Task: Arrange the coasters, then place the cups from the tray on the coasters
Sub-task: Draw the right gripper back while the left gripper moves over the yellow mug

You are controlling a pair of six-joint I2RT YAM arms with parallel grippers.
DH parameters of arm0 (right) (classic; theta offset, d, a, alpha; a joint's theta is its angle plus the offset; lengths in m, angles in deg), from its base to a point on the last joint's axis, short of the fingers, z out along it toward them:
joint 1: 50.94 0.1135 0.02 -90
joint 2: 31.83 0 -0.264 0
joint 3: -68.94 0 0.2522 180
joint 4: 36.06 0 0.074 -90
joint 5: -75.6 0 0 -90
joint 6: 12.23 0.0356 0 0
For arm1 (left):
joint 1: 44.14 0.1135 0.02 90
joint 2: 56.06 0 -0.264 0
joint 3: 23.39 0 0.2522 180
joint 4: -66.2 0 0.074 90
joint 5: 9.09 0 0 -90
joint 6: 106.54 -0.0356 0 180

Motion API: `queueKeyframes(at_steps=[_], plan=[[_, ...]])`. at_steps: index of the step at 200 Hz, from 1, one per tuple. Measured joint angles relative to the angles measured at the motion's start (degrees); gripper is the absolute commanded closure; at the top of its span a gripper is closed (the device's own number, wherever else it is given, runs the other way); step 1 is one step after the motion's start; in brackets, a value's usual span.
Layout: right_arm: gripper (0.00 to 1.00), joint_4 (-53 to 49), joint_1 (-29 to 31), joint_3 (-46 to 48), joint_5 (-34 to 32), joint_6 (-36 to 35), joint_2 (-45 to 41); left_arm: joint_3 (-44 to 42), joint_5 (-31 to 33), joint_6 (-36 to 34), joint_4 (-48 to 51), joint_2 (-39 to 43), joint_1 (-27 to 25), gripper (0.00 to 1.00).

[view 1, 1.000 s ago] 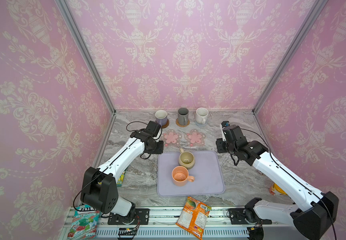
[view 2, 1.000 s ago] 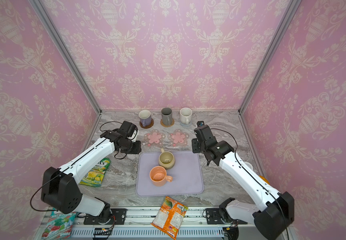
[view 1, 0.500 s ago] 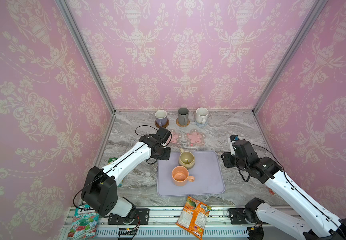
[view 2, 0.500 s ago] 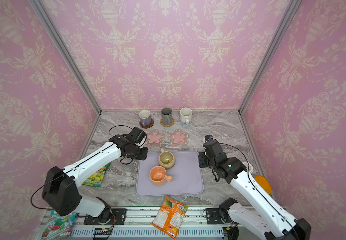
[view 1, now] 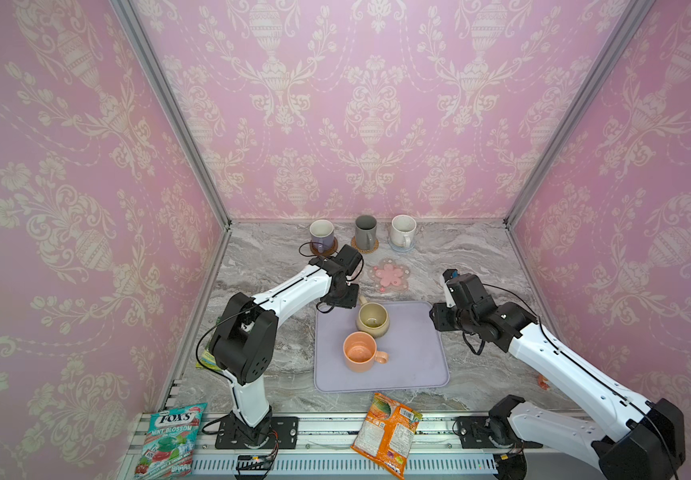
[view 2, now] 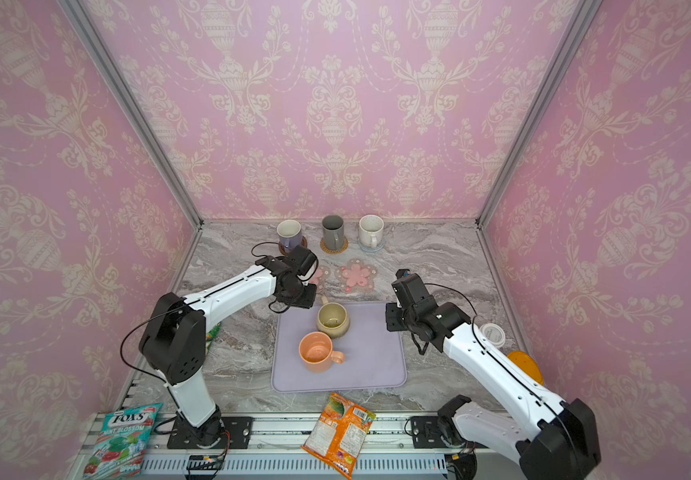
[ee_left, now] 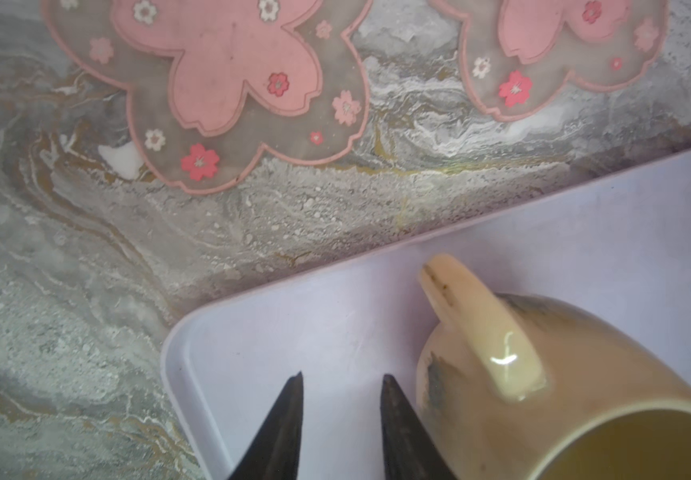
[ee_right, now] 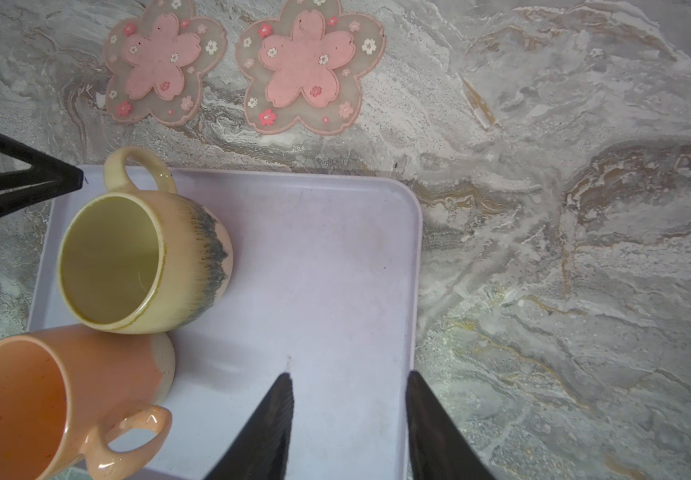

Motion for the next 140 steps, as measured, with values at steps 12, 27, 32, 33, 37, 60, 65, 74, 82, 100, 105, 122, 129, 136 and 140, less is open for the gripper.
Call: queueKeyframes(at_steps=[12, 27, 32, 33, 37, 60, 65, 74, 82, 100, 105, 122, 129, 136, 140], plan=[[0.53, 0.0, 0.0, -0.4, -0.2, -0.6, 0.3, 2.4, -0.3, -0.7, 0.0, -1.6, -0.2, 0.66], [0.53, -0.2, 0.0, -0.7, -0.5, -1.1, 0.5, 5.4, -0.5, -1.5, 0.4, -3.5, -0.4, 0.66], [0.53, -0.2, 0.0, -0.8, -0.6, -1.2, 0.6, 6.4, -0.6, -1.6, 0.6, -4.2, -0.5, 0.66], [0.53, -0.2, 0.0, -0.8, -0.6, -1.2, 0.6, 6.5, -0.6, -1.6, 0.6, -4.3, -0.6, 0.66], [0.53, -0.2, 0.0, -0.8, -0.6, -1.3, 0.7, 7.3, -0.7, -1.7, 0.7, -4.9, -0.7, 0.66], [0.52, -0.2, 0.0, -0.9, -1.0, -2.2, 1.2, 10.0, -1.5, -2.4, 1.0, -7.2, -0.9, 0.66], [0.52, -0.2, 0.0, -0.9, -1.0, -2.2, 1.3, 10.3, -1.8, -2.6, 1.2, -7.7, -1.0, 0.66], [0.52, -0.2, 0.0, -0.9, -1.2, -2.4, 1.6, 11.0, -2.1, -2.7, 1.4, -8.3, -1.2, 0.66], [0.52, -0.2, 0.0, -0.9, -1.4, -2.4, 1.9, 11.4, -2.2, -2.8, 1.5, -8.8, -1.4, 0.66], [0.52, -0.2, 0.0, -0.9, -1.6, -2.8, 2.2, 11.5, -2.2, -2.8, 1.6, -8.9, -1.7, 0.66], [0.52, -0.2, 0.0, -0.9, -1.7, -3.1, 2.3, 11.5, -2.1, -2.8, 1.7, -8.9, -1.9, 0.66], [0.52, -0.2, 0.0, -1.0, -1.7, -3.7, 2.8, 11.5, -1.7, -2.8, 1.9, -8.8, -1.9, 0.66], [0.52, -0.1, 0.0, -1.0, -1.7, -3.7, 3.1, 11.4, -1.0, -2.7, 2.1, -8.5, -1.9, 0.66], [0.52, -0.1, 0.0, -1.0, -1.7, -3.8, 3.5, 11.2, -0.3, -2.7, 2.3, -8.0, -1.9, 0.66], [0.52, -0.1, 0.0, -1.0, -1.6, -3.8, 3.7, 10.9, 0.2, -2.7, 2.3, -7.6, -1.9, 0.66]])
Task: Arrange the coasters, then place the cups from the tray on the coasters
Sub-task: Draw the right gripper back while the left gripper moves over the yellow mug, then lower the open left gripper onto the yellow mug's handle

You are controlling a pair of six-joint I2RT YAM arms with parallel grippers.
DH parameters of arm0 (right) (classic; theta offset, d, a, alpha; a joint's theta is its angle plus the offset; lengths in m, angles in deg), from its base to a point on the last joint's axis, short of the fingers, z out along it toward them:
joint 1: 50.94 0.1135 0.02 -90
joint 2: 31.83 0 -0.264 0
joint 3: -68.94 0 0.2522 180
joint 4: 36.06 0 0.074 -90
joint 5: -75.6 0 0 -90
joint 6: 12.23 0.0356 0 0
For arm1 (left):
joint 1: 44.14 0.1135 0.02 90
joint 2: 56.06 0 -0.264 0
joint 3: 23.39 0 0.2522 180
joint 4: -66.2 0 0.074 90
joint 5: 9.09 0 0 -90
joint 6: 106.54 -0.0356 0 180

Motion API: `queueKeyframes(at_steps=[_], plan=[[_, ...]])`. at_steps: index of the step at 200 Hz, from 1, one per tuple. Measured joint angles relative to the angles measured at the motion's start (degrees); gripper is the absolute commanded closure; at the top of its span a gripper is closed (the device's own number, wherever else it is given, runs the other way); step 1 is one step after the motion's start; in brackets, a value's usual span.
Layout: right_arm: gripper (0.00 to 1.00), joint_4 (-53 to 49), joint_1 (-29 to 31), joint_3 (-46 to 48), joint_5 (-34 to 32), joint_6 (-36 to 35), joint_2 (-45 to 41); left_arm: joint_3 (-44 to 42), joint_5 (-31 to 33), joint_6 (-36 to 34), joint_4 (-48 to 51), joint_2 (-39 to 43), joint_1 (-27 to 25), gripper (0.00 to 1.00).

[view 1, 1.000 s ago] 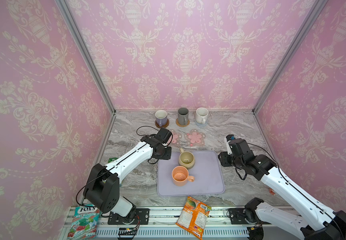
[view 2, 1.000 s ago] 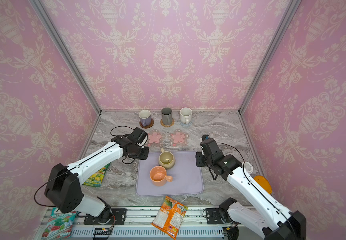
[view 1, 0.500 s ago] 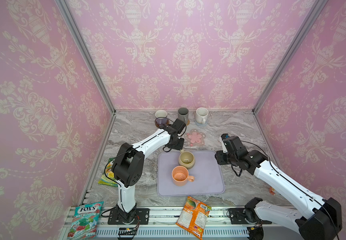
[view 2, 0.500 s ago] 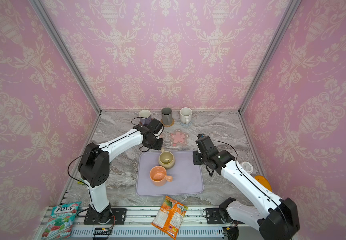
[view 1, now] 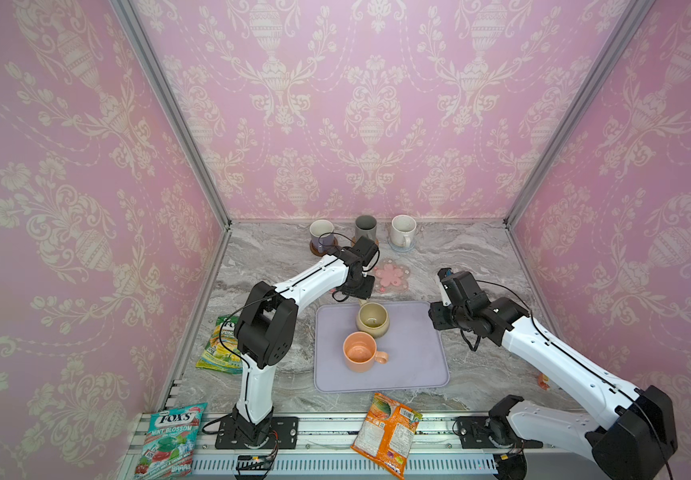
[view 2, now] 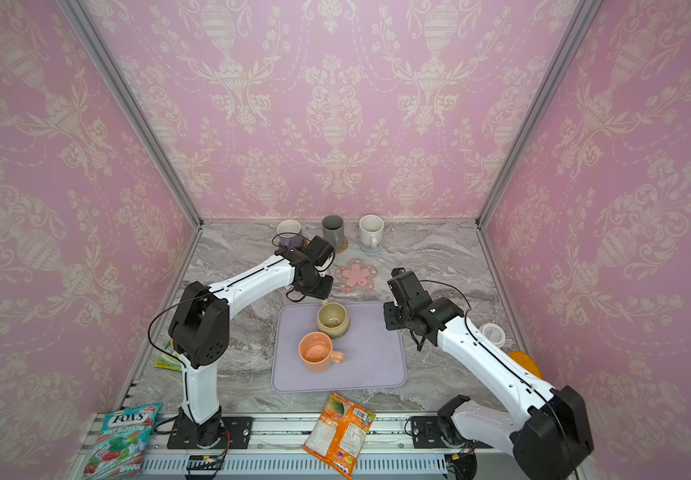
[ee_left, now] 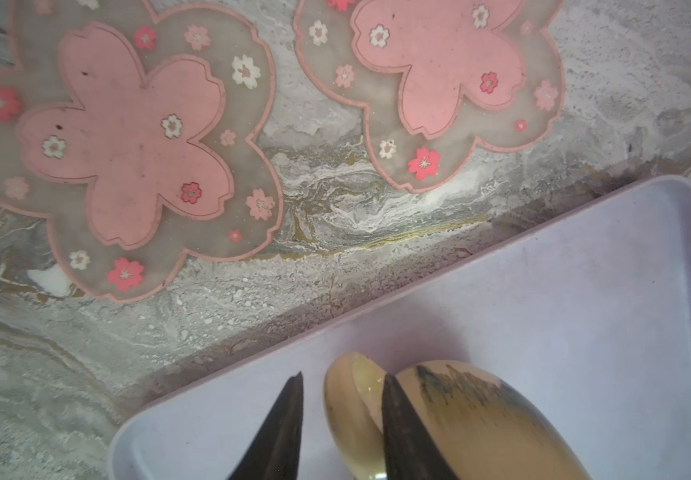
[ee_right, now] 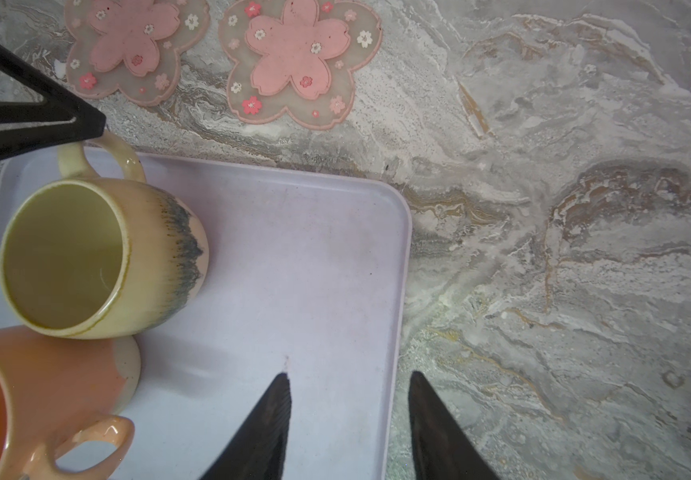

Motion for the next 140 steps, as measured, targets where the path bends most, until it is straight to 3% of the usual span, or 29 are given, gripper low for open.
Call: queueKeyframes(at_steps=[53, 140], plan=[[0.52, 1.9, 0.0, -0.3, 1.1, 0.0, 2.9, -5.8, 4.3, 1.1, 0.7, 7.4, 0.0, 0.66], [0.51, 2.4, 0.0, -0.8, 1.7, 0.0, 3.0, -9.6, 1.2, 4.2, -1.7, 4.6, 0.0, 0.67]])
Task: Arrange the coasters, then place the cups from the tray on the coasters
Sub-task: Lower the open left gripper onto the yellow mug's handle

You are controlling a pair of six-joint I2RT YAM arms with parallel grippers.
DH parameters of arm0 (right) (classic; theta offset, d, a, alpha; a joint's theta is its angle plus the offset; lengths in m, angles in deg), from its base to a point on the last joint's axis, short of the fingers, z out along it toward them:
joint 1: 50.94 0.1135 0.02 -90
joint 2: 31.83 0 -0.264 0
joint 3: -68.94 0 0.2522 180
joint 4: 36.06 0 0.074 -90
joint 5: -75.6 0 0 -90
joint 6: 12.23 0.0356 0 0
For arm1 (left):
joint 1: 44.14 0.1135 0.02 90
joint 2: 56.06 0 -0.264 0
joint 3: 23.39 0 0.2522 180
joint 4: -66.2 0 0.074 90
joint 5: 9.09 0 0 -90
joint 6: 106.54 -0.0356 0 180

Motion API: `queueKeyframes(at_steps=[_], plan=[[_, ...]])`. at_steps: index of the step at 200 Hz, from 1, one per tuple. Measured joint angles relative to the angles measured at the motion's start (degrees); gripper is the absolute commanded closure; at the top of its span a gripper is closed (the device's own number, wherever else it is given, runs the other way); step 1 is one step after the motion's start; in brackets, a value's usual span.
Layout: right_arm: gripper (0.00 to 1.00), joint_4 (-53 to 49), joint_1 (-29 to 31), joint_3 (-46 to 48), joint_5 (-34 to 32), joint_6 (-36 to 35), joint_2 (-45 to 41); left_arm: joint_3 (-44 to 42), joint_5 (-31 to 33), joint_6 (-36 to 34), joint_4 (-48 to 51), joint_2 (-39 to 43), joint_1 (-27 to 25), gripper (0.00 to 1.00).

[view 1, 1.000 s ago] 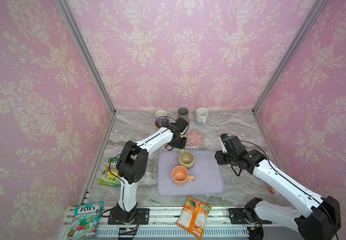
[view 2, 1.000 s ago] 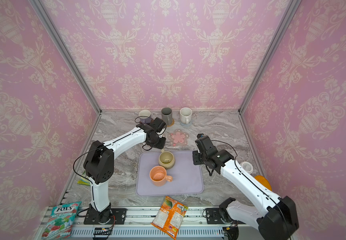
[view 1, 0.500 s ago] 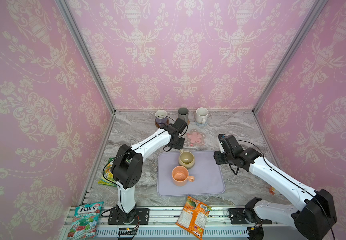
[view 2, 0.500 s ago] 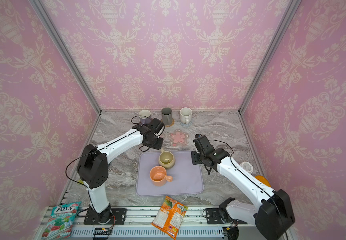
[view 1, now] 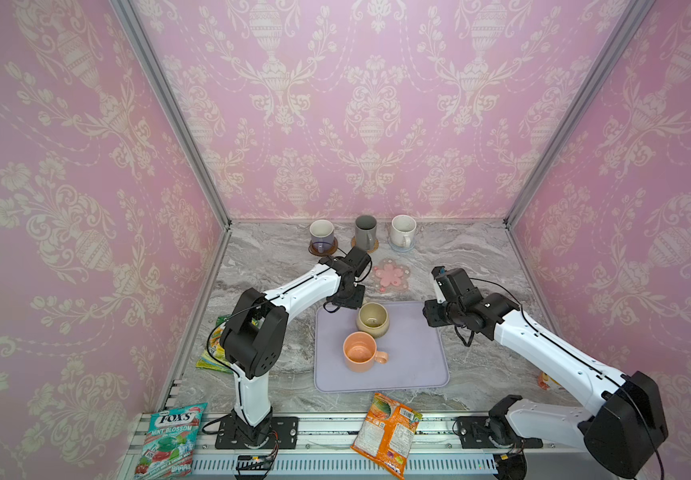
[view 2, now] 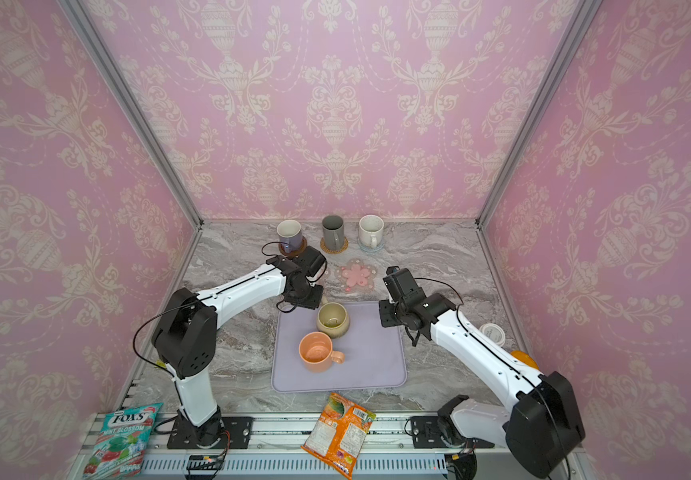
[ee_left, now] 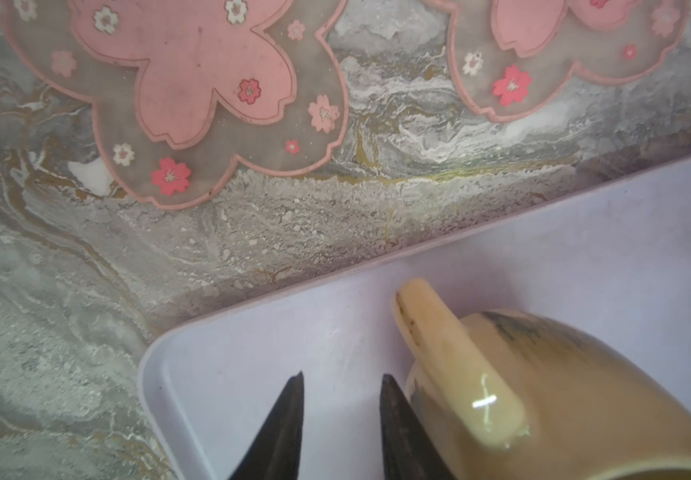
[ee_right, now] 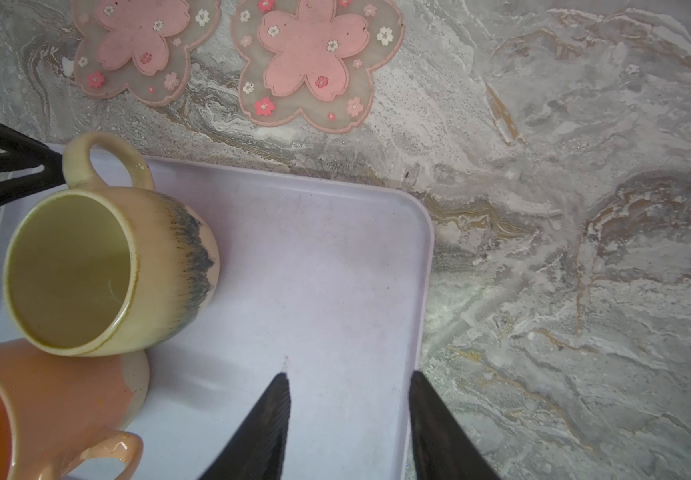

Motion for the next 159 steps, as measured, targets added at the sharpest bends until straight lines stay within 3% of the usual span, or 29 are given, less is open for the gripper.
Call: queueKeyframes(at_steps=[86, 159], plan=[[0.49, -2.0, 0.0, 0.5, -2.8, -1.2, -5.6, 7.3, -12.2, -1.6, -5.4, -7.6, -0.4, 0.68], [0.49, -3.1, 0.0, 0.7, -3.2, -1.3, -5.7, 13.4, -21.9, -6.3, -5.0, -12.3, -5.6, 0.68]])
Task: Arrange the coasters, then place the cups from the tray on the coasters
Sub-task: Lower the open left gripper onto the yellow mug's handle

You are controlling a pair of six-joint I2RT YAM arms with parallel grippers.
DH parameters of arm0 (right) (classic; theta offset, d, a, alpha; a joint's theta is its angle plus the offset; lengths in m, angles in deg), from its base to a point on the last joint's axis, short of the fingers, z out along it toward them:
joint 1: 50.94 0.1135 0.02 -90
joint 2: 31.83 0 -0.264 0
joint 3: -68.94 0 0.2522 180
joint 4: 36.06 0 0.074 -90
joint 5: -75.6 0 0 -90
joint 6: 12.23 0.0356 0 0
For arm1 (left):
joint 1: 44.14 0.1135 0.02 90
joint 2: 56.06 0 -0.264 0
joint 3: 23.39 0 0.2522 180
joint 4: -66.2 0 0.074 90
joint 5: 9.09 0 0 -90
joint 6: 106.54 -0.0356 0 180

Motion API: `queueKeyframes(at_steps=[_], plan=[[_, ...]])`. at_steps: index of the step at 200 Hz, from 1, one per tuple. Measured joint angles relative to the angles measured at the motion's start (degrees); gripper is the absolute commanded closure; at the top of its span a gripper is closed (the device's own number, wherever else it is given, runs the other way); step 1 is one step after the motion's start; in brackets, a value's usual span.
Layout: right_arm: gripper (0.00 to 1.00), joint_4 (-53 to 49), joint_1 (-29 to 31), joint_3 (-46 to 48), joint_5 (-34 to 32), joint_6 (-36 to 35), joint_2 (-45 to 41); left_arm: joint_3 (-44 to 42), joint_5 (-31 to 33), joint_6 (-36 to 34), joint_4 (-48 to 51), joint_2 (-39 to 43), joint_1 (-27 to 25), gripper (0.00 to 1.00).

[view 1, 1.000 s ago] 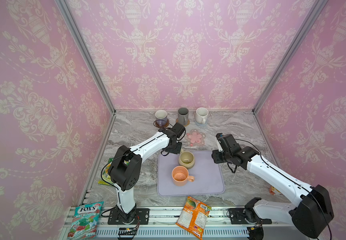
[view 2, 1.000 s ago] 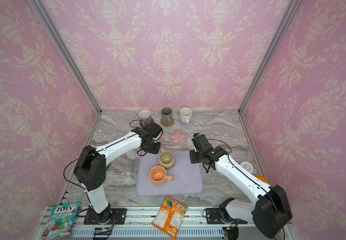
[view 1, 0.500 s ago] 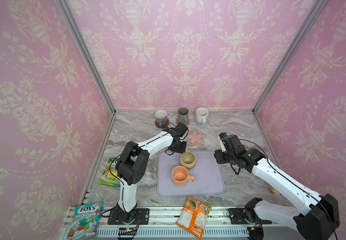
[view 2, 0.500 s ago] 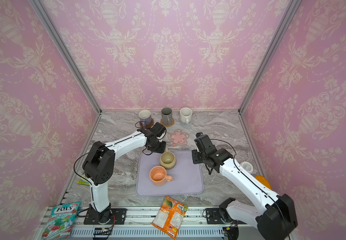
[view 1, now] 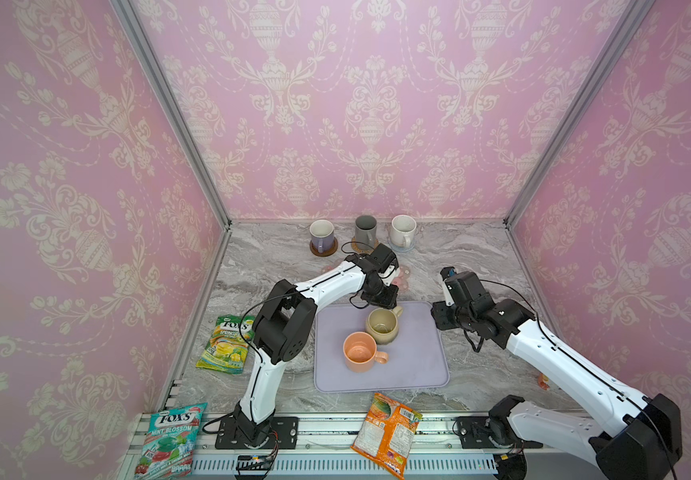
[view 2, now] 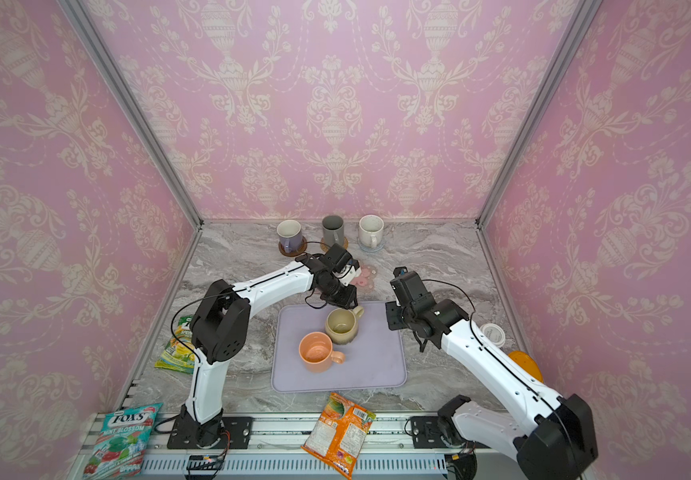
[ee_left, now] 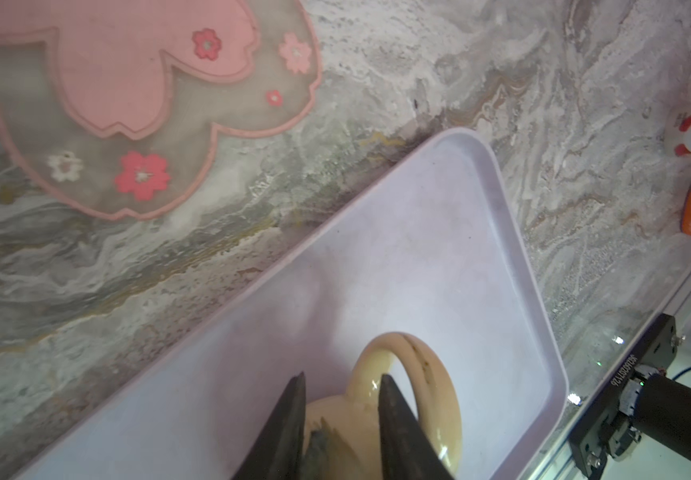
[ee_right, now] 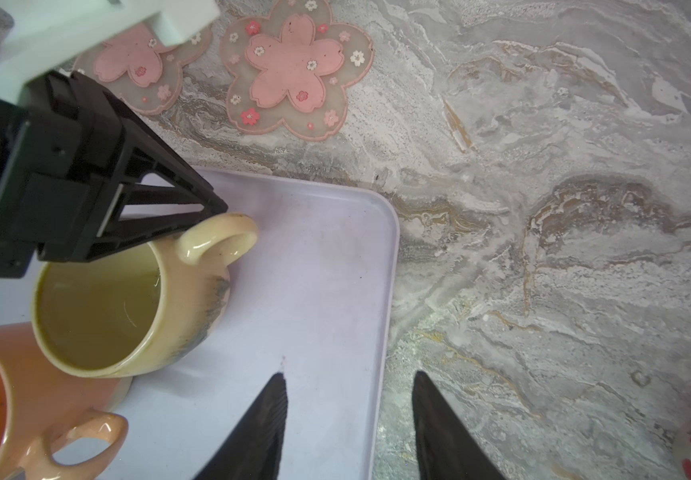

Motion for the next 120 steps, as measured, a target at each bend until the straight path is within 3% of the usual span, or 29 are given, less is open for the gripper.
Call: queueKeyframes(at_steps=[61, 120], plan=[[0.49, 0.4, 0.0, 1.6, 0.2, 0.0, 0.0, 0.3, -4.2, -3.1, 1.2, -0.3, -1.5, 0.67], [0.49, 0.5, 0.0, 2.1, 1.0, 0.0, 0.0, 0.3, -4.1, -4.2, 1.9, 0.1, -1.6, 0.67]])
